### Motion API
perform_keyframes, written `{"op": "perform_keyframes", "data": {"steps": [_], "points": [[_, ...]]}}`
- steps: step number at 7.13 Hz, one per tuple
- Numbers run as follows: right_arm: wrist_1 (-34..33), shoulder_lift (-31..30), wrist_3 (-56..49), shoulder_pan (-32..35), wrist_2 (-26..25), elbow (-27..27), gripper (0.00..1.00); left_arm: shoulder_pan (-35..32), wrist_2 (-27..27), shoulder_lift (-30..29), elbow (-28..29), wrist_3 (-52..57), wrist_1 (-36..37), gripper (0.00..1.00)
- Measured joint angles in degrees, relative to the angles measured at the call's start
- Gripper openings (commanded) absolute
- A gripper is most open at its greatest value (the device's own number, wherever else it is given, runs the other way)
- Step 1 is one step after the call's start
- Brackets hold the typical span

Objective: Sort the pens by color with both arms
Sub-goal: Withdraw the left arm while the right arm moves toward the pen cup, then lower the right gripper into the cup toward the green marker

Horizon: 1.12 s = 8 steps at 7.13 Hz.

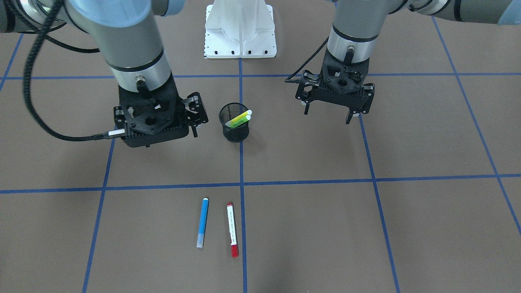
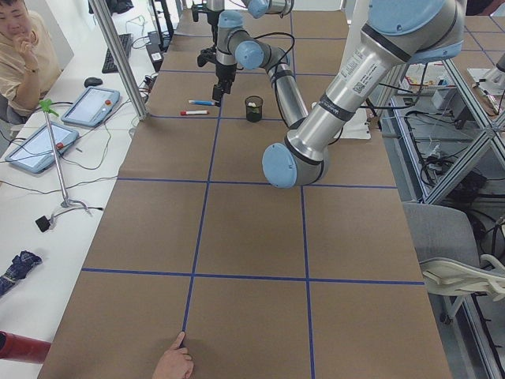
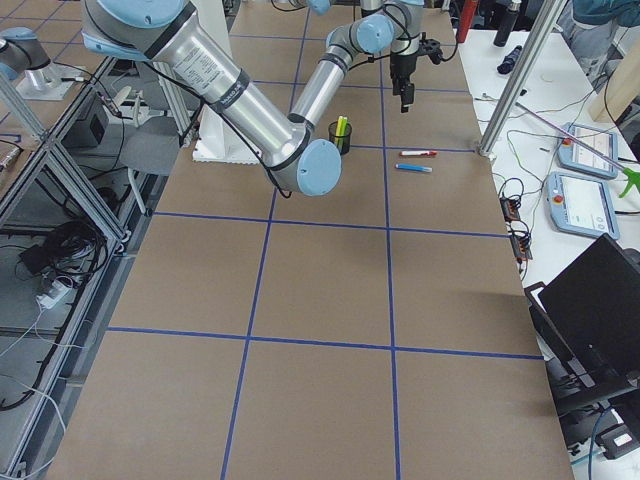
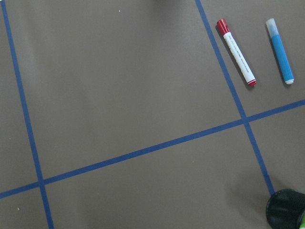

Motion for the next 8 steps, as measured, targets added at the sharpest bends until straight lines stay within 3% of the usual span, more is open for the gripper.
{"op": "perform_keyframes", "data": {"steps": [3,6,7,8], "points": [[-3.9,7.6,15.5,-6.7,0.1,-10.2,0.98,-7.8,-6.0,4.2,-0.5,11.4,-0.2,1.00],[-3.9,8.3,28.2,-10.2,3.4,-12.9,0.98,-15.6,-9.6,7.8,-0.3,21.9,-0.2,1.00],[-2.9,7.9,30.6,-11.5,3.6,-13.4,0.95,-16.7,-10.0,8.1,-0.4,23.1,-0.2,1.00],[-0.1,7.4,32.6,-12.6,3.6,-14.5,0.84,-17.3,-10.1,8.1,-0.5,23.9,-0.2,1.00]]}}
